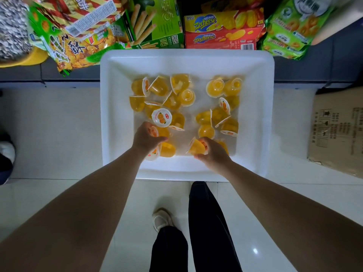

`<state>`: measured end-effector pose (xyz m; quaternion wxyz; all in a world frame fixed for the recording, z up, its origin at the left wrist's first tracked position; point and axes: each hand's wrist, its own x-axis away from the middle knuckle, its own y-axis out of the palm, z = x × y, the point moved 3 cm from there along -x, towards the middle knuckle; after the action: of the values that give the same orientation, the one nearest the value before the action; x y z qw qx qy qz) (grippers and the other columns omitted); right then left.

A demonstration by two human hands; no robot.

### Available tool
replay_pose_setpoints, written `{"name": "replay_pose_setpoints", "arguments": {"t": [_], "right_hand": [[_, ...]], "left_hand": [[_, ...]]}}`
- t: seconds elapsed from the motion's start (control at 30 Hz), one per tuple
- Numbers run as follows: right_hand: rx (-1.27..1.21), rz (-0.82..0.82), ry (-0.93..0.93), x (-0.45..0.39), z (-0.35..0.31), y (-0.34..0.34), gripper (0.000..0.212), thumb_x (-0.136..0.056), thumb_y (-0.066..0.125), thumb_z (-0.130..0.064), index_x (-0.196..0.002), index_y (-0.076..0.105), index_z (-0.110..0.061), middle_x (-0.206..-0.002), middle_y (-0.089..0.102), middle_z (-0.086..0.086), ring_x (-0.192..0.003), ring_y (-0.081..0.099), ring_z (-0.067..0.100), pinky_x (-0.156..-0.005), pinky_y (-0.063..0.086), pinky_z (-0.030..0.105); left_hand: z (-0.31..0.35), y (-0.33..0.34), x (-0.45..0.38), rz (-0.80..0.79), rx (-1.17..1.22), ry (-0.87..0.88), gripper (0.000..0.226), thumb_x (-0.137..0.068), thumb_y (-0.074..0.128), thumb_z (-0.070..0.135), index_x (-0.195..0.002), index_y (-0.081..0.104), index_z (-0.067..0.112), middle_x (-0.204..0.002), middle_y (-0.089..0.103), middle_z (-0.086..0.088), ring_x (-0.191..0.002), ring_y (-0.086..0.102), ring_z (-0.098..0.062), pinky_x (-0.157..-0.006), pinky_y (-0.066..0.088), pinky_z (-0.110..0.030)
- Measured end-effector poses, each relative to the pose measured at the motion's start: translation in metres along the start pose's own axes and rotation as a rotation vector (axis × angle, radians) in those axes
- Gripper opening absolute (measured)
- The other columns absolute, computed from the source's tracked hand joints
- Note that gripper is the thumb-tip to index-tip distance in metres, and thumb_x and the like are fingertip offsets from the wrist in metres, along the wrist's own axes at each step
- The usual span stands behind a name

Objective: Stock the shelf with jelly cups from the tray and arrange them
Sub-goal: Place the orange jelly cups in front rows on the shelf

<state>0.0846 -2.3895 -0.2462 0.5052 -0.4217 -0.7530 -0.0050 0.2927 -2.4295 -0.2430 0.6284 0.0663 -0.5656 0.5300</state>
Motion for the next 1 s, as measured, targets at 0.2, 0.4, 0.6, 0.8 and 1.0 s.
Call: {"name": "replay_pose_setpoints", "arguments": {"t": [0.2,0.4,0.6,0.8,1.0], "right_hand": [[-0.160,0.127,0.000,0.033,-0.017,-0.021,0.049,-0.084,0.069,-0.024,-0.127,0.048,-0.014,-0.121,0.060,0.005,-0.108,0.056,0.024,-0.080,0.041,0.025],[-0.607,0.251,-0.049,0.094,-0.068,-0.052,0.041,-0.078,0.075,-0.015,-0.115,0.059,-0.010,-0.110,0.067,0.005,-0.104,0.063,0.022,-0.088,0.052,0.037],[-0.834,0.319,-0.219,0.192,-0.146,-0.091,0.037,-0.075,0.075,-0.005,-0.109,0.064,-0.011,-0.105,0.069,0.007,-0.100,0.065,0.024,-0.084,0.052,0.037],[-0.911,0.450,-0.413,0.313,-0.240,-0.148,0.025,-0.071,0.076,-0.009,-0.090,0.067,-0.022,-0.100,0.069,0.002,-0.096,0.064,0.020,-0.091,0.049,0.039],[-0.903,0.597,-0.655,0.451,-0.345,-0.220,0.025,-0.078,0.072,-0.004,-0.093,0.063,-0.022,-0.101,0.069,0.003,-0.104,0.065,0.022,-0.101,0.047,0.042]], "left_hand": [[0.017,-0.033,0.045,0.085,0.076,0.105,0.056,-0.078,0.074,0.027,-0.126,0.051,0.011,-0.123,0.058,-0.010,-0.112,0.055,-0.027,-0.096,0.047,-0.040],[0.033,-0.078,0.107,0.094,0.376,0.076,0.057,-0.079,0.074,0.027,-0.130,0.050,0.022,-0.131,0.053,-0.007,-0.116,0.052,-0.024,-0.092,0.046,-0.031],[0.063,-0.133,0.202,0.067,0.702,0.167,0.045,-0.082,0.069,0.014,-0.125,0.059,0.022,-0.128,0.058,-0.007,-0.102,0.056,-0.020,-0.079,0.045,-0.028],[0.112,-0.222,0.329,0.041,0.889,0.370,0.055,-0.080,0.069,-0.002,-0.128,0.050,0.016,-0.123,0.054,-0.010,-0.102,0.059,-0.026,-0.079,0.053,-0.033],[0.165,-0.326,0.464,0.042,0.953,0.664,0.031,-0.080,0.069,-0.002,-0.109,0.059,0.001,-0.099,0.060,-0.012,-0.075,0.058,-0.016,-0.056,0.052,-0.018]]}}
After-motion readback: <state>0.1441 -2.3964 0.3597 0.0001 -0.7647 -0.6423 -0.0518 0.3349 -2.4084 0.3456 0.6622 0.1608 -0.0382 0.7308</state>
